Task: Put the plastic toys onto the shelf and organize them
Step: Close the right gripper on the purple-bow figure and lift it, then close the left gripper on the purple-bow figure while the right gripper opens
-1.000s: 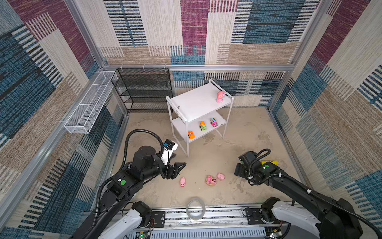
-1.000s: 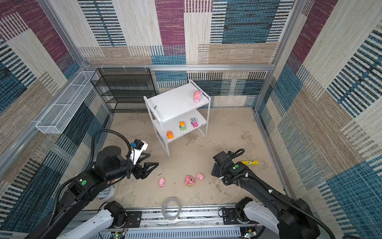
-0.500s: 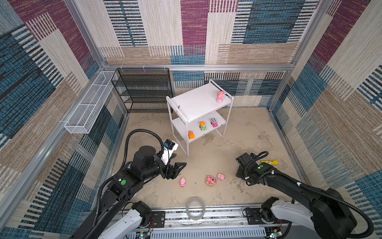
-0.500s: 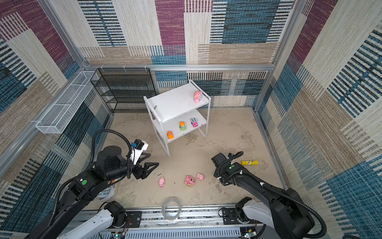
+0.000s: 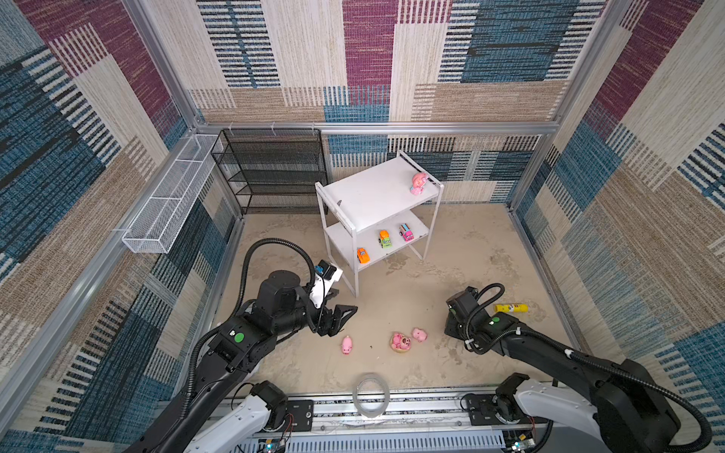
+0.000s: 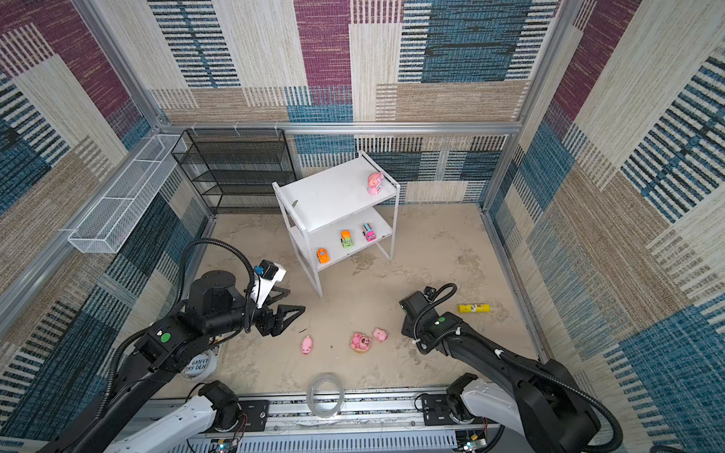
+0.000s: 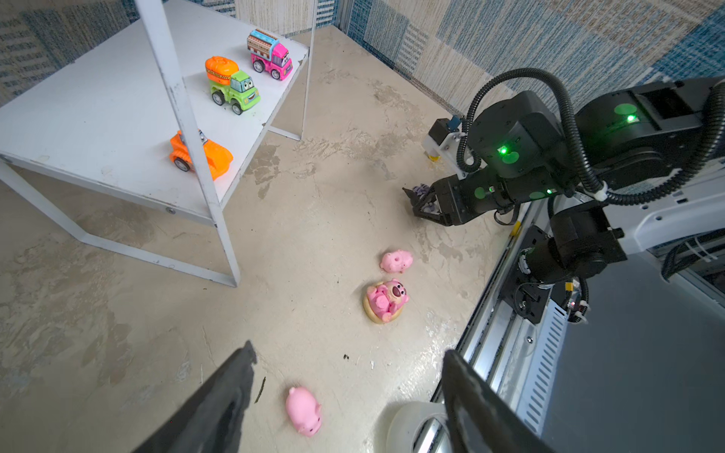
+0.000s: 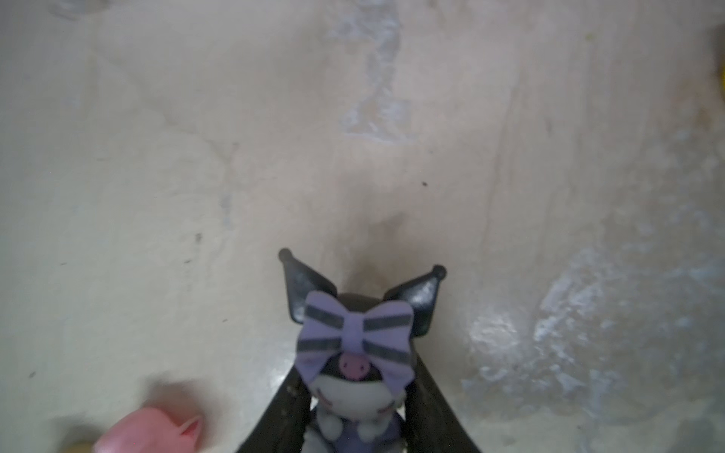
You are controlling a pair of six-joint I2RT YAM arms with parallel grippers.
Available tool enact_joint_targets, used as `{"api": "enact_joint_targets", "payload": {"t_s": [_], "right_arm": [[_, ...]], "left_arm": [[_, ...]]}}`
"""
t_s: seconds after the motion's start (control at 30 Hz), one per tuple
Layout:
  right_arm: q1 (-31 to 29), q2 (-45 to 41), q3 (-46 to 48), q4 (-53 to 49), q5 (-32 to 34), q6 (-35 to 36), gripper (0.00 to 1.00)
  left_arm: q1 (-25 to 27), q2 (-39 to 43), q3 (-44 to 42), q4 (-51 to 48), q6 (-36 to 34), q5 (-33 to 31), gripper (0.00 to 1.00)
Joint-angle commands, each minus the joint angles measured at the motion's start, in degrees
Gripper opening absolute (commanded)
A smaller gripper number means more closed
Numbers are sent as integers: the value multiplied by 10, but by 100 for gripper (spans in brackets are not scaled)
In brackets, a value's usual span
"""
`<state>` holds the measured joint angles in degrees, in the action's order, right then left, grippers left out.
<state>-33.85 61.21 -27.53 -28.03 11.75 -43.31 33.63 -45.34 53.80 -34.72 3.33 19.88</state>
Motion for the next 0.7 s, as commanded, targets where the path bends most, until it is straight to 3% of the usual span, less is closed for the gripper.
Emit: {"api": "enact_joint_targets", "payload": {"t_s": [0.0, 0.37, 0.57, 0.67], "right_arm": [[-26, -33, 2, 100, -16, 83, 36], [-163, -217, 57, 305, -21, 292, 36], [-218, -236, 50, 338, -26, 357, 37], [-241, -224, 40, 345, -9, 374, 37]], "left_arm": [[1, -10, 15, 1, 26, 34, 83], [29, -91, 46, 1, 86, 70, 84], [117, -142, 61, 20, 128, -33, 84], [138, -161, 61, 60, 162, -52, 78]]}}
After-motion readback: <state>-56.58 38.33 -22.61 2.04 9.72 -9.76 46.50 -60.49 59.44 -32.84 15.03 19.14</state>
